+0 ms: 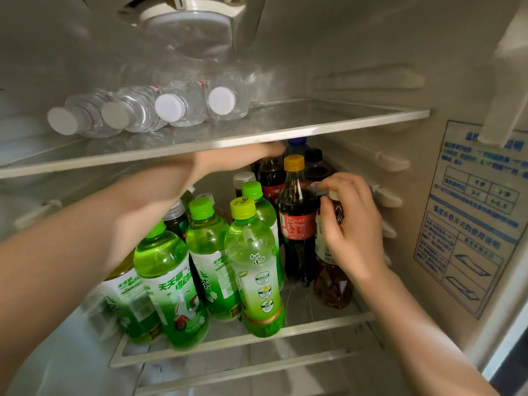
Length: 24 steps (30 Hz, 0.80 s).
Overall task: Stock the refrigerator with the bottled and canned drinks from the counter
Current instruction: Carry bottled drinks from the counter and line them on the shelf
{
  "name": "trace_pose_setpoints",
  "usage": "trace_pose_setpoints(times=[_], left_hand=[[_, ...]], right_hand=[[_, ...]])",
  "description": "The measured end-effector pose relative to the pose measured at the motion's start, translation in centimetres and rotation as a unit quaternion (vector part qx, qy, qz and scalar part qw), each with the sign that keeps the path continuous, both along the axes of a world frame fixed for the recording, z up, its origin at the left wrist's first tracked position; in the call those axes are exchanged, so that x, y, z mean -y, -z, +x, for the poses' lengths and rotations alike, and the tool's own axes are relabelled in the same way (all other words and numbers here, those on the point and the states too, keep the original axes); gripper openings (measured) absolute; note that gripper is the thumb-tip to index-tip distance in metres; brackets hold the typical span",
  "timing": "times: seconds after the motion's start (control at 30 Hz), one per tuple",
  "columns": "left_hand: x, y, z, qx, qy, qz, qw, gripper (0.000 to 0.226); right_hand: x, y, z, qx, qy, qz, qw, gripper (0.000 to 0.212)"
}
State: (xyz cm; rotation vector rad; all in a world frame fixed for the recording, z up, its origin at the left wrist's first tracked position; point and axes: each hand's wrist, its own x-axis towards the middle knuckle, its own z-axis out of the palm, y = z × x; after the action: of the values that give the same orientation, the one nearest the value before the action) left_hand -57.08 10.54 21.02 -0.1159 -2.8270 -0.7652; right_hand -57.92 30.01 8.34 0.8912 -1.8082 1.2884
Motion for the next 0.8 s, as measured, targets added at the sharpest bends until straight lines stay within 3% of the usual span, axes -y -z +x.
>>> trace_pose_setpoints(times=[0.1, 0.17, 0.27, 0.57, 0.8], left_hand=[[-1.6, 0.3, 0.3, 0.020, 0.057, -0.025, 0.998, 0.029], [-2.1, 0.8, 0.3, 0.019, 0.061, -0.083, 0.994, 0.039], [-1.9, 1.0, 0.1, -0.002, 0.052, -0.112, 0.992, 0.034], [-1.6, 0.9, -1.4, -0.021, -0.049, -0.160, 0.986, 0.022], [-1.5, 1.5, -2.7, -0.023, -0.135, -0.202, 0.970, 0.031]], right_hand=[[-0.5, 0.1, 0.3, 0.010, 0.002, -0.021, 1.000, 0.021], [-0.8, 0.1, 0.5, 0.010, 0.005, -0.035, 0.999, 0.021], [-1.3, 0.3, 0.7, 0.008, 0.023, -0.041, 0.999, 0.022], [-2.0, 0.5, 1.1, 0.016, 0.043, -0.048, 0.998, 0.023], [-1.9, 0.5, 1.0, 0.011, 0.041, -0.045, 0.998, 0.023]])
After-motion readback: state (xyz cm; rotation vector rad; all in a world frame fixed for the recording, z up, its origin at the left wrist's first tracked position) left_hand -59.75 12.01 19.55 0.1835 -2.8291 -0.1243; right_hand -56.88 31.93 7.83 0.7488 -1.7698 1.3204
